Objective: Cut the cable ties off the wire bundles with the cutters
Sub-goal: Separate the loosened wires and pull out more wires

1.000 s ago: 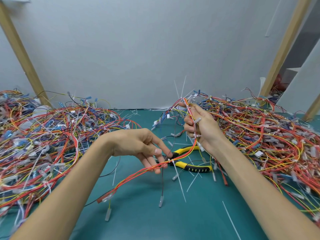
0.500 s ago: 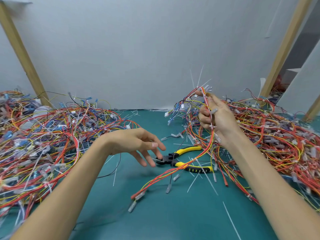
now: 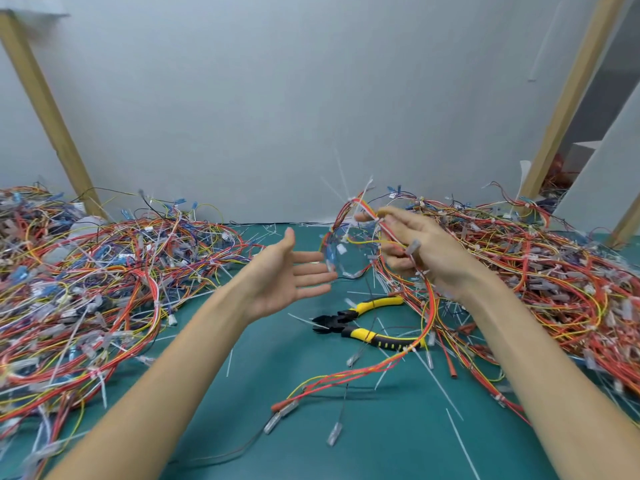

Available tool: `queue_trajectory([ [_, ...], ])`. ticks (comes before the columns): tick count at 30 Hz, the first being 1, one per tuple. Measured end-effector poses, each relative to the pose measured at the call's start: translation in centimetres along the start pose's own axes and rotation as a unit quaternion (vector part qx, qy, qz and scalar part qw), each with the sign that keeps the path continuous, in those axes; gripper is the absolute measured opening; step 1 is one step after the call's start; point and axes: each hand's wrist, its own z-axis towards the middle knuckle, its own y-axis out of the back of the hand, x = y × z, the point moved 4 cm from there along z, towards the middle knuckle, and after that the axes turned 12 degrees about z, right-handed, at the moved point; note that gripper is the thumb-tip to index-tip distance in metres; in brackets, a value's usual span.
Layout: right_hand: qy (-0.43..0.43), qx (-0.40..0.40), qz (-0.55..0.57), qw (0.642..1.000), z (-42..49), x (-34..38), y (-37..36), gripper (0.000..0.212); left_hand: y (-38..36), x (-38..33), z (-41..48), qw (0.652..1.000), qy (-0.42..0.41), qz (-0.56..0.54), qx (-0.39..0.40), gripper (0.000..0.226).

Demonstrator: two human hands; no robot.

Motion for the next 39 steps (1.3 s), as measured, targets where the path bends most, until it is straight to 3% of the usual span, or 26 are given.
queue_trajectory([
  [5, -0.104, 0.144, -0.036, 0.983, -0.7, -1.3, -1.7, 0.032, -0.3, 0.2, 0.0, 0.996, 0.017, -0.09, 0.006, 0.072],
  [9, -0.143, 0.212, -0.235, 0.938, -1.4, -2.1, -2.7, 0.03, 0.7, -0.3, 0.1, 0.997, -0.015, -0.069, -0.025, 0.069],
  [18, -0.235, 0.237, -0.316, 0.888, -1.2, -5.1, -2.9, 0.025, 0.5, -1.3, -0.3, 0.996, -0.083, 0.011, 0.002, 0.047],
  [23, -0.231, 0.18, -0.38, 0.878, -0.7, -5.3, -1.9, 0.024, 0.4, -1.5, -0.2, 0.986, -0.123, 0.106, -0.041, 0.025],
  [26, -0.144, 0.129, -0.429, 0.883, -0.2, -4.2, -1.1, 0.016, 0.8, -2.0, -0.3, 0.975, -0.156, 0.13, -0.085, 0.019],
  [30, -0.011, -0.044, -0.456, 0.889, 0.6, -2.1, 0.9, 0.008, 1.3, -2.8, -0.5, 0.962, -0.192, 0.165, -0.103, 0.018],
  [35, 0.145, -0.232, -0.466, 0.841, 0.0, 0.0, 1.7, 0.012, 1.7, -3.6, -0.7, 0.954, -0.22, 0.175, -0.107, 0.016],
  [39, 0.208, -0.272, -0.534, 0.773, -0.5, 0.4, 0.6, 0.019, 2.3, -4.0, -1.0, 0.951, -0.232, 0.165, -0.124, 0.016],
])
